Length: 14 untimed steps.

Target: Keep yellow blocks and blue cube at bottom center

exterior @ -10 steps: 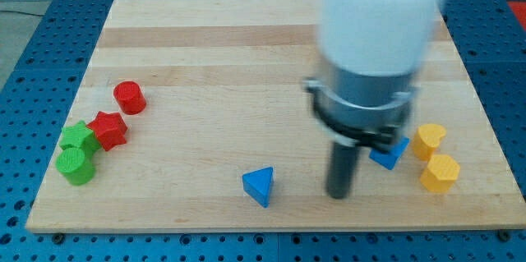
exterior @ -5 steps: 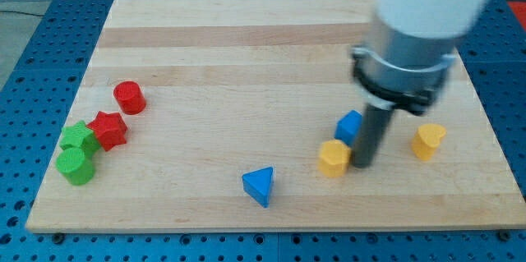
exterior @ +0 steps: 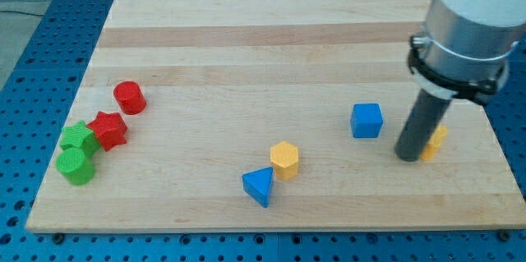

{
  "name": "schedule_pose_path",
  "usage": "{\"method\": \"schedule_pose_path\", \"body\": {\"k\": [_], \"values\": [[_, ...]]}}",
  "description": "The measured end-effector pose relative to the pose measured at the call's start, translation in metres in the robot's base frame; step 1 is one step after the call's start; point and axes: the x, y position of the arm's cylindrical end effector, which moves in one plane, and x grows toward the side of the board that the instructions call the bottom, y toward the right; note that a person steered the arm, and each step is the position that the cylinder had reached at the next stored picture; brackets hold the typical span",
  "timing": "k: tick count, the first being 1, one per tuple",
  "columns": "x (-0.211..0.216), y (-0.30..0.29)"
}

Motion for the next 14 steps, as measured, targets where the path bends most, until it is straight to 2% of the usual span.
{"method": "schedule_pose_path", "body": {"k": [1,2,3,4,5,6,8,9,10,11,12,13,14], "values": [[-0.003,0.055],[0.004,0.067],[0.005,0.113],[-0.018,0.135],[-0.032,0.069],[-0.034,-0.02],[-0.05,-0.131],[-0.062,-0.15],[-0.094,-0.161],[-0.077,-0.194],[-0.036,-0.196],[-0.048,-0.201],[-0.087,-0.241]]}}
